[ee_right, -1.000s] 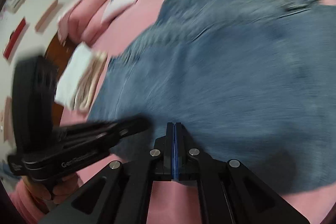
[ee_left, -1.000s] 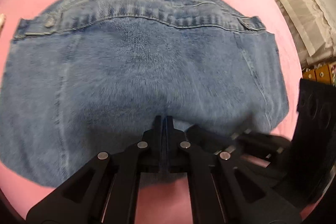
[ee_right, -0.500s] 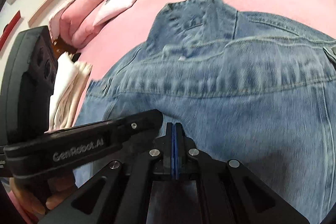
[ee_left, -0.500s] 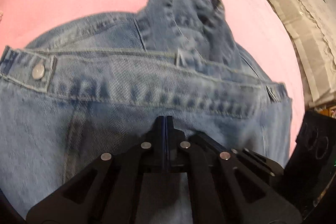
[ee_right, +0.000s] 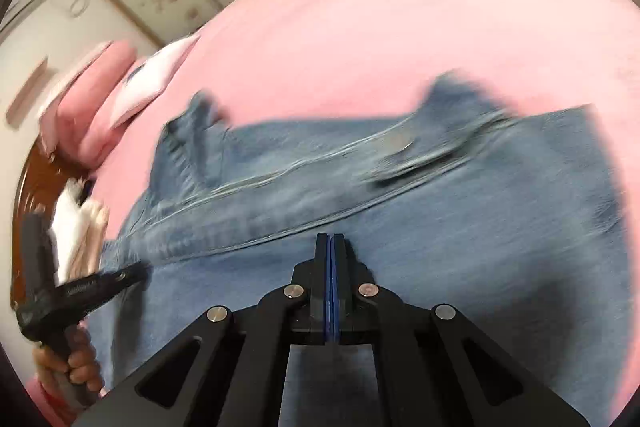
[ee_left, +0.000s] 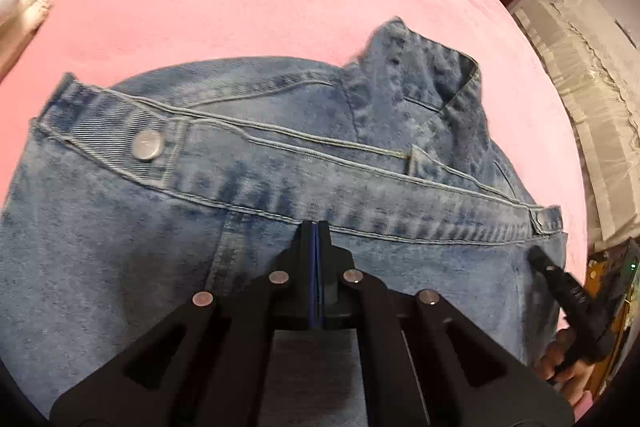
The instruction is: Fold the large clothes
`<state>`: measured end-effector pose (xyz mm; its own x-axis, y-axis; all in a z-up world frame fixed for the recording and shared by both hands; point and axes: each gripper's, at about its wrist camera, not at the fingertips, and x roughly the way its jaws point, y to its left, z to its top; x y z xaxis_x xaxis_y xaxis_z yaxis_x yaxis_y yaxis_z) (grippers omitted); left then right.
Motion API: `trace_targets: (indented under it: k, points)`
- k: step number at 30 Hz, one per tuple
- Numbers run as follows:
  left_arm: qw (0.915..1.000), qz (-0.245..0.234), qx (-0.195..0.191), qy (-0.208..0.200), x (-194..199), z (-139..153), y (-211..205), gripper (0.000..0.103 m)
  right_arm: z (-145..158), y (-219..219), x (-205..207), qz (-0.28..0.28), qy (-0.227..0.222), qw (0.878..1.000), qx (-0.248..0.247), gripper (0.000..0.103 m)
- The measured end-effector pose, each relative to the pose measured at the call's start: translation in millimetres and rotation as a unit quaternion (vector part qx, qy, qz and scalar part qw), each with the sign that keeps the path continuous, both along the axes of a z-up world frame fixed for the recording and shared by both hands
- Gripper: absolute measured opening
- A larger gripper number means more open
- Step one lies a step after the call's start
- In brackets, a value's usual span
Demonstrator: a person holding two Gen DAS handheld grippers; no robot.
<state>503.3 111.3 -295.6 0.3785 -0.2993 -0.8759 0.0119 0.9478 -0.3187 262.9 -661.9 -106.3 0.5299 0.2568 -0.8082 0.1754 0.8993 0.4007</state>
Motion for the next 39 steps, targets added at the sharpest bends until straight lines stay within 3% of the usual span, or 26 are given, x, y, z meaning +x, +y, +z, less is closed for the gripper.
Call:
trace_targets:
  k: [2, 6, 7, 9, 11, 13, 14, 16, 22, 23, 26, 32, 35, 38, 39]
  points:
    - [0.9987, 0.023, 0.044, -0.013, -4.1, 6.5, 11.2, 0.001, 5.2, -27.4, -7.6, -0.039, 0.002, 0.999, -0.028, 0.000]
    - [0.9980, 0.045, 0.043, -0.008, -0.7, 5.3, 42.5, 0.001, 14.1, -76.6, -27.9, -0.087, 0.007, 0.995, -0.053, 0.000]
    - [0.9963, 0.056, 0.064, -0.009, -0.1, 5.8, 49.8, 0.001, 16.0, -83.7, -31.4, -0.105, 0.018, 0.991, -0.082, 0.000]
    - [0.9957, 0.057, 0.072, -0.011, 0.1, 5.4, 65.3, 0.001, 13.2, -98.1, -33.7, -0.118, 0.021, 0.991, -0.061, 0.000]
    - [0.9892, 0.072, 0.127, -0.010, -0.7, 6.7, 74.8, 0.001, 18.7, -102.0, -36.9, -0.131, 0.025, 0.990, -0.054, 0.000]
    - [0.9867, 0.088, 0.136, -0.011, -1.9, 10.1, 87.9, 0.001, 27.3, -91.0, -36.3, -0.120, 0.025, 0.987, -0.108, 0.000]
    - [0.9861, 0.105, 0.128, -0.006, -3.7, 14.3, 98.8, 0.001, 33.6, -82.3, -33.8, -0.121, 0.028, 0.984, -0.130, 0.000]
    - [0.9857, 0.123, 0.115, -0.007, -10.0, 23.0, 114.0, 0.001, 42.6, -76.1, -33.8, -0.120, 0.035, 0.985, -0.116, 0.000]
    - [0.9846, 0.152, 0.087, 0.010, -44.6, 38.9, 133.5, 0.001, 80.0, -32.2, -28.9, -0.073, 0.014, 0.997, -0.031, 0.000]
    - [0.9845, 0.157, 0.078, 0.013, -54.5, 41.0, 137.8, 0.001, 83.1, -16.6, -26.2, -0.053, 0.011, 0.999, 0.005, 0.000]
    - [0.9830, 0.172, 0.058, 0.026, -78.2, 42.9, 136.1, 0.001, 82.7, 39.5, -13.3, -0.004, 0.014, 0.998, 0.062, 0.000]
    - [0.9778, 0.203, 0.022, 0.045, -128.8, 45.2, 138.6, 0.001, 60.3, 140.9, -11.8, 0.086, 0.056, 0.990, 0.101, 0.000]
    - [0.9726, 0.228, 0.001, 0.045, -152.7, 47.4, 147.2, 0.001, 38.9, 172.2, -18.2, 0.098, 0.097, 0.986, 0.091, 0.000]
    - [0.9647, 0.256, -0.025, 0.056, -168.5, 43.1, 162.4, 0.001, 5.6, 203.9, -23.7, 0.128, 0.142, 0.981, 0.018, 0.000]
    - [0.9626, 0.261, -0.034, 0.062, -169.9, 41.5, 166.7, 0.001, -0.3, 204.1, -26.5, 0.131, 0.137, 0.982, 0.013, 0.000]
